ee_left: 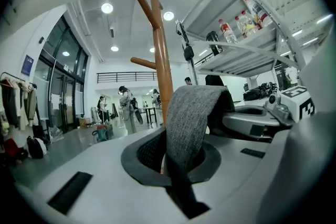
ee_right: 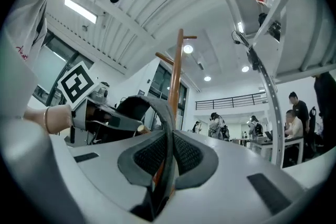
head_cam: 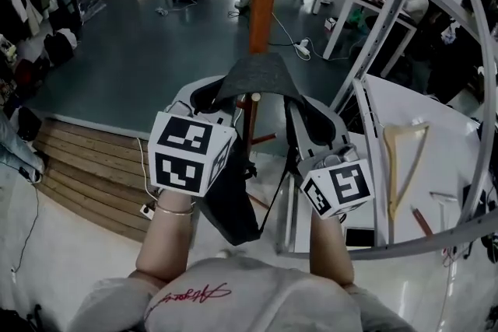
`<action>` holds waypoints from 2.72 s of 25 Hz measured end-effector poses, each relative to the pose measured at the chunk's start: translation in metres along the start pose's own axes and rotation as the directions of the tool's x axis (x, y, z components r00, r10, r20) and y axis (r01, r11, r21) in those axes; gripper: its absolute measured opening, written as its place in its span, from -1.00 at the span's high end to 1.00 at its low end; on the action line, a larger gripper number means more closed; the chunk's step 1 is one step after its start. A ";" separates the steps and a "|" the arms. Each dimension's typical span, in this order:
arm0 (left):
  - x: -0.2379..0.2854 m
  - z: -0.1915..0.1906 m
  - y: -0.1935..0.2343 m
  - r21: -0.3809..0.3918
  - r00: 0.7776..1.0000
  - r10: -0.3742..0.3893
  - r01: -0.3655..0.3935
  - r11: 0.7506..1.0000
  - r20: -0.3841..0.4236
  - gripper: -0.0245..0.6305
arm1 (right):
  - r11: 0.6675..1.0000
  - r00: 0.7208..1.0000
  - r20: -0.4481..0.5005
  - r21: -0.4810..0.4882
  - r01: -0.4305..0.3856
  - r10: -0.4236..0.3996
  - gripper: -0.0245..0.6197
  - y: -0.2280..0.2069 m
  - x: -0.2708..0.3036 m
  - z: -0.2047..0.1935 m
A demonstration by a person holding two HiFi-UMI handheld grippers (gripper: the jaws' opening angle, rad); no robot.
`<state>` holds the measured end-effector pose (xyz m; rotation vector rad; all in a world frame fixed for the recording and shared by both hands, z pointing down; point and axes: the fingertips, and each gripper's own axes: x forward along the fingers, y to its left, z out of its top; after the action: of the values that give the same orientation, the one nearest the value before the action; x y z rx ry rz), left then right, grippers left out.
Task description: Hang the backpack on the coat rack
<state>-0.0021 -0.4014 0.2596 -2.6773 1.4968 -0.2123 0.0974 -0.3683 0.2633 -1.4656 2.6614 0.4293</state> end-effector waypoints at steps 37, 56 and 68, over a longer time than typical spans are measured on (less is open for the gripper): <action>0.013 -0.080 -0.034 -0.126 0.961 -0.090 0.127 0.984 0.262 0.52 | 0.988 0.989 0.148 0.157 -0.010 -0.013 0.76 0.044 -0.004 -0.065; -0.026 -0.087 -0.043 -0.104 0.927 -0.154 0.200 0.974 0.343 0.41 | 0.980 0.977 0.115 0.107 0.168 -0.180 0.75 0.038 -0.021 -0.072; -0.072 -0.103 -0.063 -0.163 0.944 -0.109 0.166 0.973 0.313 0.78 | 0.986 0.985 0.119 0.129 0.107 -0.122 0.76 0.082 -0.068 -0.057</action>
<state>-0.0020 -0.3065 0.3632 -2.7963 1.2959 0.3361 0.0695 -0.2864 0.3483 -1.4930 2.4443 0.3319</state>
